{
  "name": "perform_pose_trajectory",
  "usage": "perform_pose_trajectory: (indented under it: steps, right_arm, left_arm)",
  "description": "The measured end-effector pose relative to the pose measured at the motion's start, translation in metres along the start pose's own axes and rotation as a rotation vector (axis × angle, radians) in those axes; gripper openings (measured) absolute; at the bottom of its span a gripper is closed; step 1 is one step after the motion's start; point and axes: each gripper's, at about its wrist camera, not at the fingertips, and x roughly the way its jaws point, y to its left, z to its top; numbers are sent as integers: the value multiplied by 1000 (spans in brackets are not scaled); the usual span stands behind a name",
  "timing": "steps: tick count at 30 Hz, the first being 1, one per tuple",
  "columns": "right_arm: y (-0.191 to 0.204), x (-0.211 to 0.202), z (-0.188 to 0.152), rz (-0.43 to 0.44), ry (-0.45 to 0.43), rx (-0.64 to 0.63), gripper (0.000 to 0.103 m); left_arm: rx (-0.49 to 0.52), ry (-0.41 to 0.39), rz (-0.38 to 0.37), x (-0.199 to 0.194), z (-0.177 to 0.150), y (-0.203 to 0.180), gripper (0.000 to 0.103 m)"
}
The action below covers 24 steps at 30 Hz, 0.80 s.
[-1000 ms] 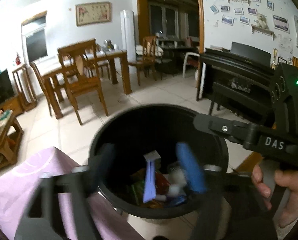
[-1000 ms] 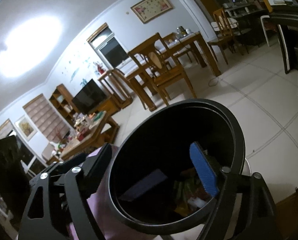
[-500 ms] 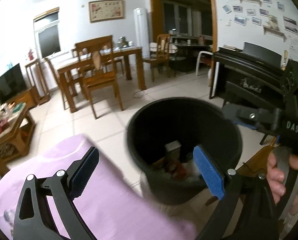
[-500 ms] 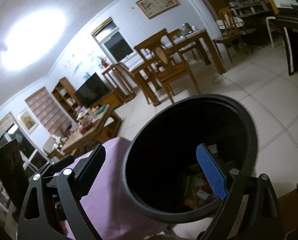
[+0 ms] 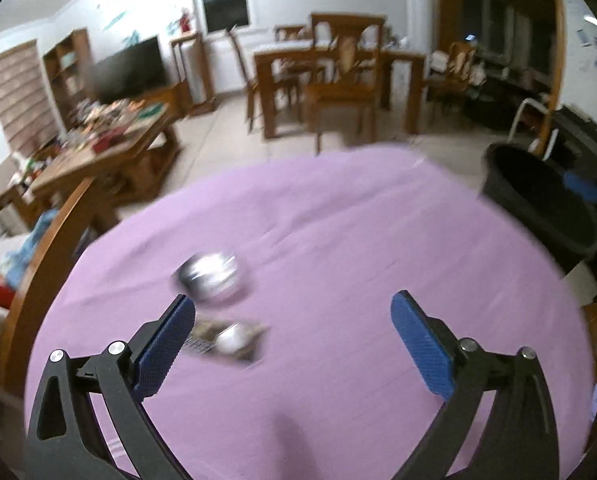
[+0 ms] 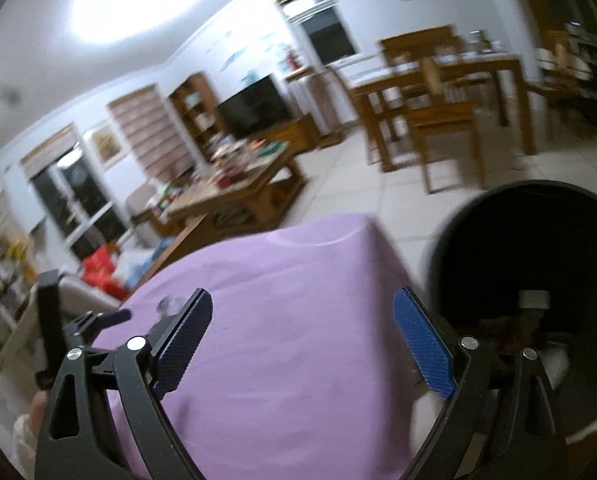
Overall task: Collect trash
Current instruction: 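Grasp the gold battery card with the left gripper while the right grasps the clear dome cap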
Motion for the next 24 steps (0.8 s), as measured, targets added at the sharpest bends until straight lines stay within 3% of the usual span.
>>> perform_pose_trajectory:
  steps: [3,6,8,10,14,16,18,24]
  right_arm:
    - [43,27,5,38,54,-62,84]
    - [80,52,7,74,106,-123,78]
    - [102,68,9,85,136,-159,75]
    - [121,84,10,93,165,-191,73]
    - [157,125,13,108,230,-261,68]
    - [177,147,11,113,262,-303,67]
    - [196,167,8,113,287,-336,67]
    - [238,230,0,122,375,-432,66]
  left_arm:
    - [-5,33,35,6,-8,22,97]
    - [-6,54,20,14,-11,35,96]
    - [2,78,-2,23,-13,38,81]
    - [-31,84,-59,27,-15,47,75]
    - [-19,66,-81,27,-11,49,53]
    - [-23,56,-91,25,-10,50,31]
    - [-65,50,-130,25,-11,58,16]
    - [-132,48,-169,16,-27,74,12]
